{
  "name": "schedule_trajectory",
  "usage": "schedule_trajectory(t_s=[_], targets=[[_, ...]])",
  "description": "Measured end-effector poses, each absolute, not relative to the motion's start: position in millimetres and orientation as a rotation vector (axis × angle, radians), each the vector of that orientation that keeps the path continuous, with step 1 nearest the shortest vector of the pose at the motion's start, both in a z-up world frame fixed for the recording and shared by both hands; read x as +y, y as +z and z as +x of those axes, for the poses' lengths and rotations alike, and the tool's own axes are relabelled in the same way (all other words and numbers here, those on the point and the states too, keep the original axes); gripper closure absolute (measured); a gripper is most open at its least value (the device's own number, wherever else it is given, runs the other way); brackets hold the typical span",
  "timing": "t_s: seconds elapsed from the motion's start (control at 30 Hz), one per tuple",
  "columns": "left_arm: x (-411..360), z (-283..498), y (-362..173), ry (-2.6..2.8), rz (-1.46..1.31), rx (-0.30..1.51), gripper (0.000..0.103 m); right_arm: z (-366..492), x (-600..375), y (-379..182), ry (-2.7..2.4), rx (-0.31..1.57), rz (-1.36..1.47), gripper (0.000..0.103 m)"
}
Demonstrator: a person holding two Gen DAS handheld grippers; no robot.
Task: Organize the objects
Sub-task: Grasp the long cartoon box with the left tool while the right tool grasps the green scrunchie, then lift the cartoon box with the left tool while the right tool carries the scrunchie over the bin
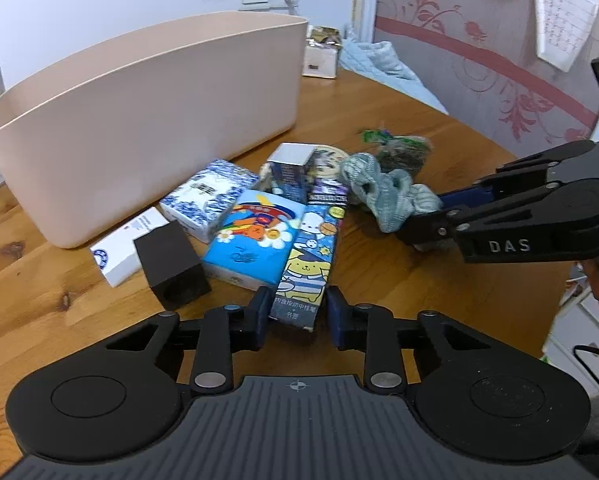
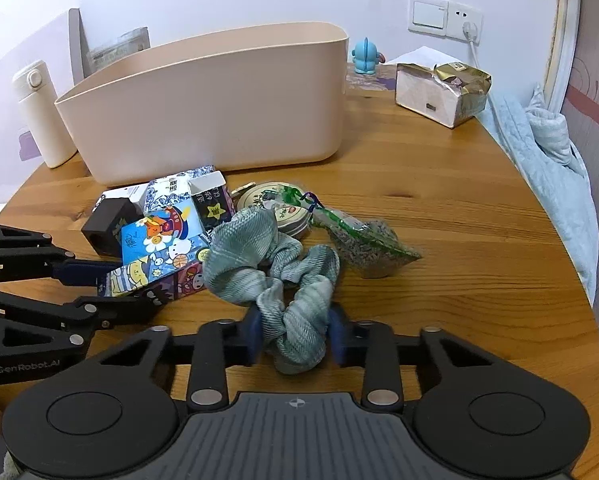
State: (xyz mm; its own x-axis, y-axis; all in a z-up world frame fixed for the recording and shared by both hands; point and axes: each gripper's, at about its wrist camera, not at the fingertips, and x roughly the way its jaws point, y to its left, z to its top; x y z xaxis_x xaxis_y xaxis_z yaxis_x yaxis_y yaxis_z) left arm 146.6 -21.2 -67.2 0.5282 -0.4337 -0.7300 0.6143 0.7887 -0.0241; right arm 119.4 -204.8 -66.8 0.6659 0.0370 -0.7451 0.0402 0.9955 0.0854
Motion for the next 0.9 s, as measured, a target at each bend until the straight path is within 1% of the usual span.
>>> schedule_trajectory(t_s=[0.2, 0.5, 0.9], targets=[[-20.9, 134.2, -60.5, -0.669, 0.248, 0.776, 0.079, 106.8, -205.3, -58.5, 0.005, 0.822, 0.109, 0.078], [-20.6, 122.1, -51.8, -0.656, 0.242, 0.728, 0.079, 86.6, -208.6, -35.5, -0.012, 0.760, 0.120, 0.079], [4.2, 111.4, 3.2, -0.608, 0.213, 0.564, 0.079, 77.6, -210.1, 3.9, -0.034, 0.668, 0.089, 0.079]])
